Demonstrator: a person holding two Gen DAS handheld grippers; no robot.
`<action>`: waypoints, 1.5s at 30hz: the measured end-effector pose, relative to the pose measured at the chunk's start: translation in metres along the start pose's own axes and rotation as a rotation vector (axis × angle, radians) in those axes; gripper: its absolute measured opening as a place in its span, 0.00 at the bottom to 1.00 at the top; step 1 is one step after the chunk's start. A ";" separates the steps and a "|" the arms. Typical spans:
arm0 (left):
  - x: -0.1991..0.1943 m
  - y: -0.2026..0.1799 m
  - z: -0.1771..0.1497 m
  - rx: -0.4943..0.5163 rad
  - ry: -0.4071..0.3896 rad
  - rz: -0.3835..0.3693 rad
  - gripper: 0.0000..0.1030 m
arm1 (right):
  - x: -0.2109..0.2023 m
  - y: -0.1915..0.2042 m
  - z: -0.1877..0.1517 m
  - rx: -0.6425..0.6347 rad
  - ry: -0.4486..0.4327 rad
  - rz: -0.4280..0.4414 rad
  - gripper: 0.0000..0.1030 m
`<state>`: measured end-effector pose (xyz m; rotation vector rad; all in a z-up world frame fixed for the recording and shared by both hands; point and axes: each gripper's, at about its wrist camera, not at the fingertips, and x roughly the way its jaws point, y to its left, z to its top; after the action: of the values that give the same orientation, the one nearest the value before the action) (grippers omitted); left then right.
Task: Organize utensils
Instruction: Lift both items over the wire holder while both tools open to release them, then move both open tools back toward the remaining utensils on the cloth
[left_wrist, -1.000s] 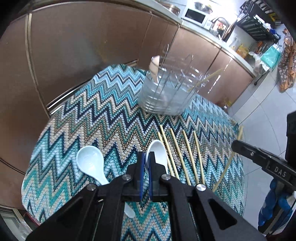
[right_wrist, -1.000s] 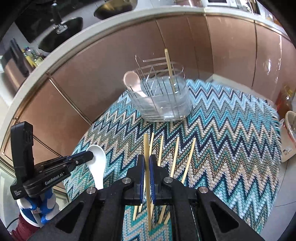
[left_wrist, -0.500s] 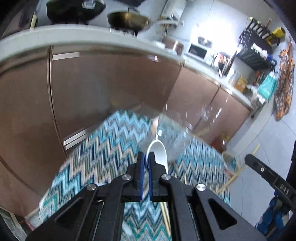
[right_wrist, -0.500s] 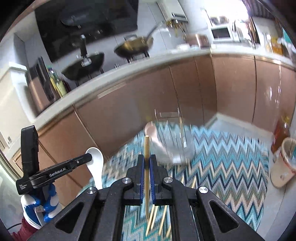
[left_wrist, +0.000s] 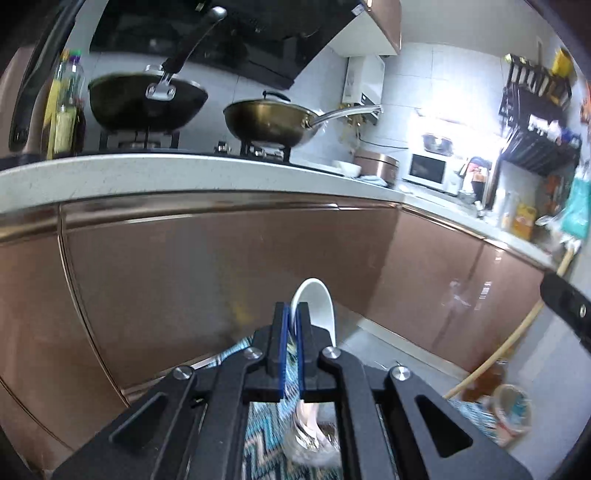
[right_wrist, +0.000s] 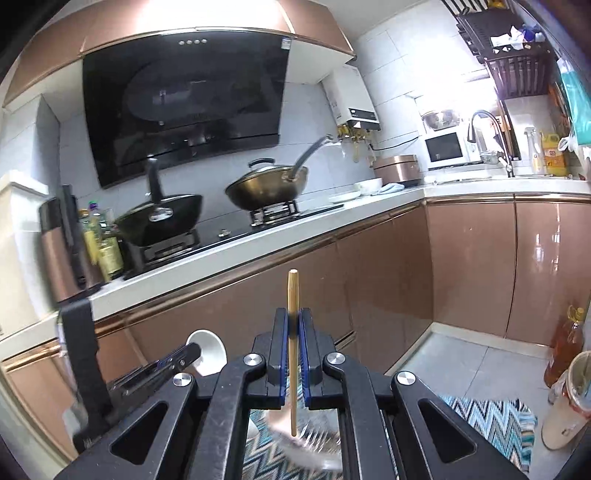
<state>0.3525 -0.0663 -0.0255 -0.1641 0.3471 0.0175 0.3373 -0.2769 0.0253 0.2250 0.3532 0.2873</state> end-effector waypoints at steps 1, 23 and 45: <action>0.006 -0.005 -0.003 0.009 -0.012 0.013 0.03 | 0.009 -0.004 -0.004 -0.002 0.000 -0.011 0.06; 0.042 -0.022 -0.077 -0.011 -0.061 0.023 0.22 | 0.056 -0.044 -0.090 0.014 0.112 -0.072 0.24; -0.168 0.047 0.028 -0.017 -0.212 -0.045 0.49 | -0.123 0.007 -0.034 -0.015 0.005 -0.118 0.26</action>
<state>0.2022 -0.0138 0.0503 -0.1849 0.1313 -0.0068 0.2130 -0.3032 0.0337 0.1880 0.3677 0.1741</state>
